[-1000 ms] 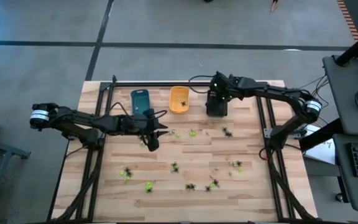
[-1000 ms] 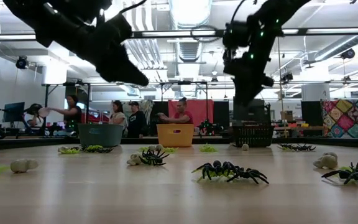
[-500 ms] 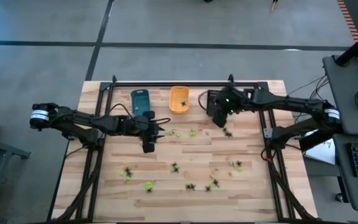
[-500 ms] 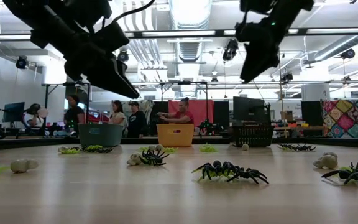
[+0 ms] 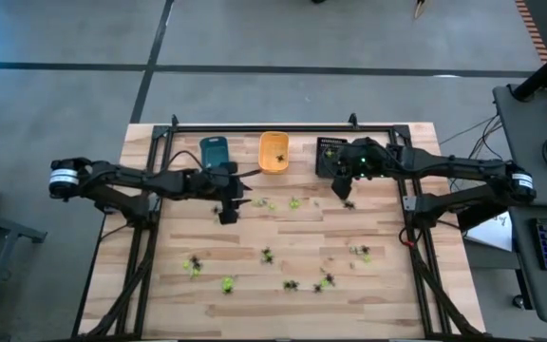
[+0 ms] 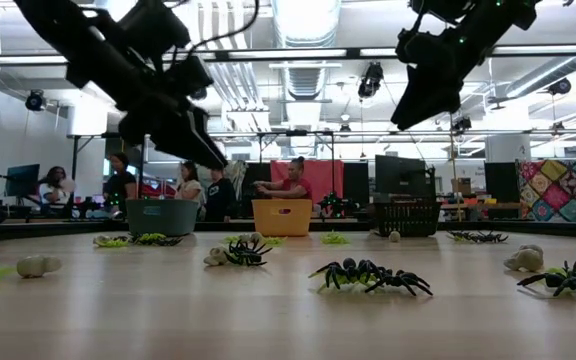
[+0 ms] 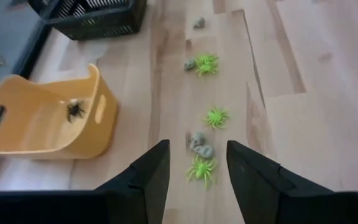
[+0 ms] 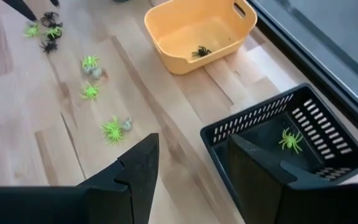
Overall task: Sort Halloween decoration
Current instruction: Put the green spider toy into the black bin
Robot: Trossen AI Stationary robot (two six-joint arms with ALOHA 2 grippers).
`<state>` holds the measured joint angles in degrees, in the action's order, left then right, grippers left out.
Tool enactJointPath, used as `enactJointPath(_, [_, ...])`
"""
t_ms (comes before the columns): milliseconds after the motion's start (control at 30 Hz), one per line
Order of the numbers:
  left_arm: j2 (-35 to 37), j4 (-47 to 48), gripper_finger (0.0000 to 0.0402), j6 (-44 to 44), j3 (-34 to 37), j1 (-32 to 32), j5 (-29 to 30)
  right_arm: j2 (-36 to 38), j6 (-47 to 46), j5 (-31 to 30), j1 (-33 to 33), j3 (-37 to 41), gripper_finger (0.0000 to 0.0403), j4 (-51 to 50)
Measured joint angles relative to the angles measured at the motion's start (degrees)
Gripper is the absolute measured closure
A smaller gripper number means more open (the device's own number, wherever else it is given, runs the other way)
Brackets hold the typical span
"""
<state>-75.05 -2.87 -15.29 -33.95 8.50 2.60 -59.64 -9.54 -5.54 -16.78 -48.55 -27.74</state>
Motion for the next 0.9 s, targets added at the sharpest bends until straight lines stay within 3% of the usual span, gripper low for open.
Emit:
enactJointPath(133, [-4.8,-3.3,0.0260,-0.1,0.0,1.5,-3.3,-0.5,0.6,0.0,0.0,0.1,0.0225,1.1])
enactJointPath(433, [-13.3,-5.6,0.0260,0.9,0.0,2.1,-3.2,-2.4,0.6,0.0,0.0,0.2,0.0223,3.0])
enactJointPath(900, [-14.3,-5.7,0.0261,1.2,-0.1,2.1,-3.2,-4.3,-2.6,0.0,0.0,0.2,0.0229,7.5])
